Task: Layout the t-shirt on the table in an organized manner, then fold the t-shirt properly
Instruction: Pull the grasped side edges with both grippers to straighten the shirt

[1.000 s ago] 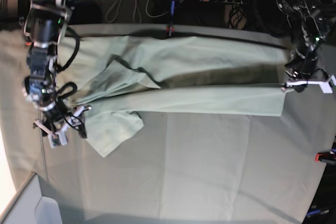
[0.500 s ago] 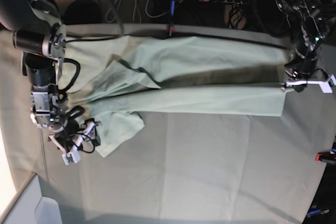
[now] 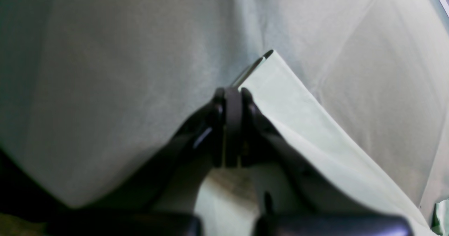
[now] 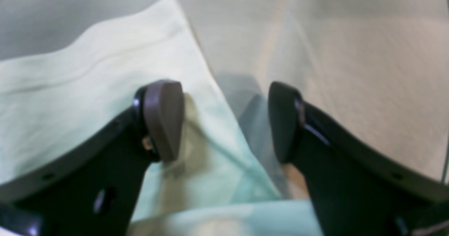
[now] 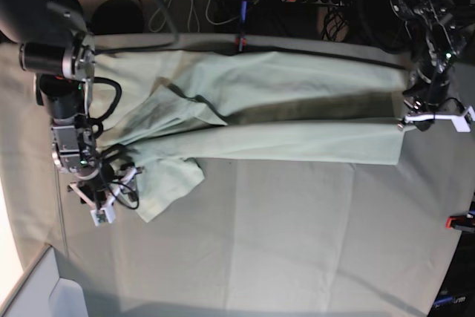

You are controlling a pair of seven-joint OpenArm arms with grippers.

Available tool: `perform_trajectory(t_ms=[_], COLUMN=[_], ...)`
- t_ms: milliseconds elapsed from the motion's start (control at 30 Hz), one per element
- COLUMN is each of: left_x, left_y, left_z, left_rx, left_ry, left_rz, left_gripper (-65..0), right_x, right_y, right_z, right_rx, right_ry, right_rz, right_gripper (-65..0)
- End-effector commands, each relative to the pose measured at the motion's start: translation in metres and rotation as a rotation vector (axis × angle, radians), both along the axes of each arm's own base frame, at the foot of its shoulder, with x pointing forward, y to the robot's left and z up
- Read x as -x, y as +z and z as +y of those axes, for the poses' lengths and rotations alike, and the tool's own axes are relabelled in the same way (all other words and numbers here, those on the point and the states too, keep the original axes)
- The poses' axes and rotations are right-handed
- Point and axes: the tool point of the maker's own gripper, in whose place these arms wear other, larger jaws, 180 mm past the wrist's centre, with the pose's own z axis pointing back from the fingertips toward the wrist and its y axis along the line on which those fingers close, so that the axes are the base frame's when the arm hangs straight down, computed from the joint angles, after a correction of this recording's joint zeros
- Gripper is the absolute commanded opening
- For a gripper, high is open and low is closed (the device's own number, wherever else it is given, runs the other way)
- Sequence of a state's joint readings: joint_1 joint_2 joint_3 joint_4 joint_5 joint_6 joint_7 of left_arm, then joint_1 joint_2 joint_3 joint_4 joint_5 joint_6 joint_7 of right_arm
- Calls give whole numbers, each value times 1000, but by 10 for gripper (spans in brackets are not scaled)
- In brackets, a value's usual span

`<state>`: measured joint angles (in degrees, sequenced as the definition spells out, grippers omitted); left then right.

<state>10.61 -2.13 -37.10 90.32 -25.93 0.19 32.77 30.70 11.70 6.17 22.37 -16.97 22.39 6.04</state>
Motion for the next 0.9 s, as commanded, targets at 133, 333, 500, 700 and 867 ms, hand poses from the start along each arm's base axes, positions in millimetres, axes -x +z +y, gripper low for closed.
perform_trajectory(t_ms=[133, 333, 500, 700, 867], left_x=[-8, -8, -15, -20, -38], left_y=[15, 14, 20, 27, 40], left_z=[8, 8, 8, 8, 9], left_rx=[-33, -33, -34, -39, -45], left_ry=[5, 5, 5, 3, -4], left_rz=[-46, -45, -65, -83, -124], left_gripper=[-650, -650, -650, -650, -650], right_x=[-2, -7, -22, -44, -49], right_y=[1, 5, 23, 79, 102], right_z=[10, 9, 6, -7, -7], right_rx=[66, 68, 75, 67, 17], right_ry=[83, 81, 79, 23, 32], right_rz=[7, -6, -53, -233, -289], right_gripper=[-365, -650, -650, -650, -650])
